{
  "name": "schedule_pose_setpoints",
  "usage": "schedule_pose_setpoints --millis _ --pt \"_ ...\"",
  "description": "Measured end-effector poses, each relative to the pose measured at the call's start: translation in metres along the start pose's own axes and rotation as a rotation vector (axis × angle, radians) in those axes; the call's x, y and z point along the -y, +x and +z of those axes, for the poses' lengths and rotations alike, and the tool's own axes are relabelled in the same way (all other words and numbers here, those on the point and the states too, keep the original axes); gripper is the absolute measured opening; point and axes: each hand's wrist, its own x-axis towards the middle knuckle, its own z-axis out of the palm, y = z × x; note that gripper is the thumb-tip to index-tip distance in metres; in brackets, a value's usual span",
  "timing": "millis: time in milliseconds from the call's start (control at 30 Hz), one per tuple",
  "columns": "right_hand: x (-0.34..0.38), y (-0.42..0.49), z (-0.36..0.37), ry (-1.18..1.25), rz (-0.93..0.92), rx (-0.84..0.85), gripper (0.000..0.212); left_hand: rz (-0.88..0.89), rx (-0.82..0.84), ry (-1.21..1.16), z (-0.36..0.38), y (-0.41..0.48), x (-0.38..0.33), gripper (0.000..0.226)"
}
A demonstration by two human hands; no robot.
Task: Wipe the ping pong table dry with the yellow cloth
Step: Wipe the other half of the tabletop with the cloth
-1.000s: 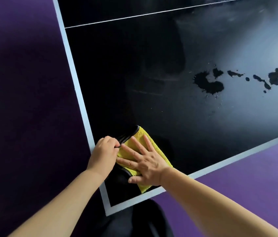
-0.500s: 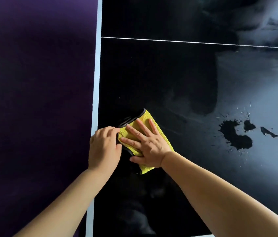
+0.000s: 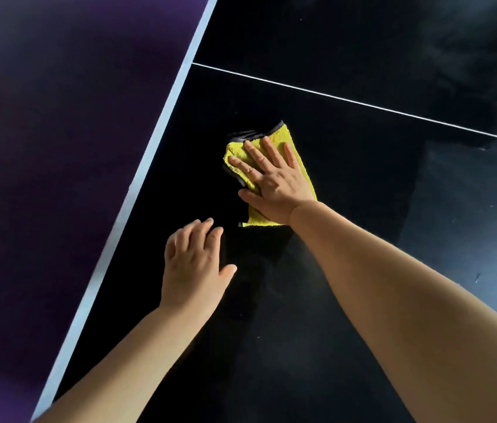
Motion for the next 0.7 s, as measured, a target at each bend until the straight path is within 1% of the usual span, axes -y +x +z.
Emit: schedule_pose_setpoints --millis 67,133,200,300,467,700 --pt "-0.024 -0.003 0.000 0.000 0.014 -0.007 0.067 -0.032 -0.041 0.001 0.003 -0.004 -0.013 0.064" --pt "-0.043 -0.010 0.000 0.009 0.066 -0.008 0.070 -0.061 -0.065 -0.004 0.004 -0.012 -0.020 0.062" --pt "-0.055 -0.020 0.000 0.023 0.141 -0.001 0.072 -0.087 -0.059 0.001 0.005 -0.024 -0.023 0.061" --pt "-0.052 -0.035 0.003 0.056 0.223 -0.010 0.072 -0.120 -0.029 0.019 0.003 -0.041 -0.021 0.062" --pt "-0.020 -0.073 0.009 0.113 0.255 0.001 0.072 -0.153 -0.005 0.001 -0.006 -0.067 -0.008 0.062" --pt "0.079 -0.148 0.026 0.100 0.148 0.058 0.073 -0.063 -0.043 -0.034 -0.009 -0.113 0.016 0.061"
